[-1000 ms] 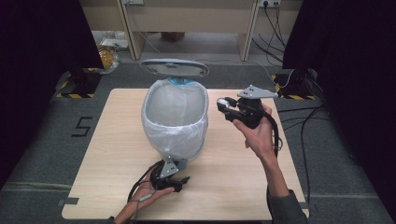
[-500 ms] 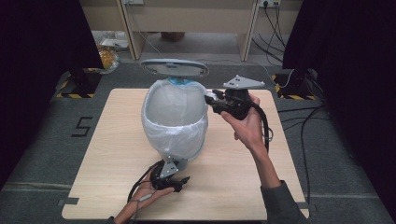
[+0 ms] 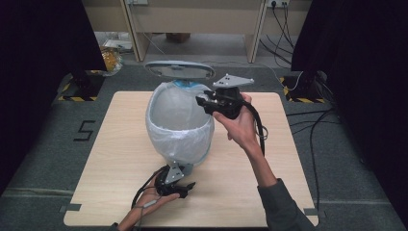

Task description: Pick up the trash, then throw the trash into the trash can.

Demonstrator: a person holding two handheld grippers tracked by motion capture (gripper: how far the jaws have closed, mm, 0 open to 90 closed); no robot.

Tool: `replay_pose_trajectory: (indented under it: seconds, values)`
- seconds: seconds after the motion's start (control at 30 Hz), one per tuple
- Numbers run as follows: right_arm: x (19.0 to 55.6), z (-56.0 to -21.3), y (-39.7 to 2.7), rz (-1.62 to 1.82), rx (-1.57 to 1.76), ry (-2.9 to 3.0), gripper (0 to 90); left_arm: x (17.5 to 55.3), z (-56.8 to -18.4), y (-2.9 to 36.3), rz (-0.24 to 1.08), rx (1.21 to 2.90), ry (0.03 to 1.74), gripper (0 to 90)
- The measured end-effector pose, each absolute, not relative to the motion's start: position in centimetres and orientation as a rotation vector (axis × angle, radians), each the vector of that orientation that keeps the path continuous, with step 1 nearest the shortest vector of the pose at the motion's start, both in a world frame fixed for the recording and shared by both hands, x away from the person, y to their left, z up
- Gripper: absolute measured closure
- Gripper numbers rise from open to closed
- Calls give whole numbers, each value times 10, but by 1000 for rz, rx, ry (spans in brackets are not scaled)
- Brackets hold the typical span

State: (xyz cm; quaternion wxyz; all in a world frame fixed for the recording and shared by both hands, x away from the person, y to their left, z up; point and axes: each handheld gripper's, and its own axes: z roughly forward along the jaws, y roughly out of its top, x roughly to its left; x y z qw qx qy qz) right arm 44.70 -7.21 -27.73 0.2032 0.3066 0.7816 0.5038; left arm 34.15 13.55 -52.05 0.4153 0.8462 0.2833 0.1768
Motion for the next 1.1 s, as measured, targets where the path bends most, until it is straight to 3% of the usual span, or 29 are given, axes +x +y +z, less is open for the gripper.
replay_pose_trajectory:
  seconds: [1.1]
  values:
    - [453,-283,-41,1391,812,2228,606,342,-520,136,443,2126,709,272]
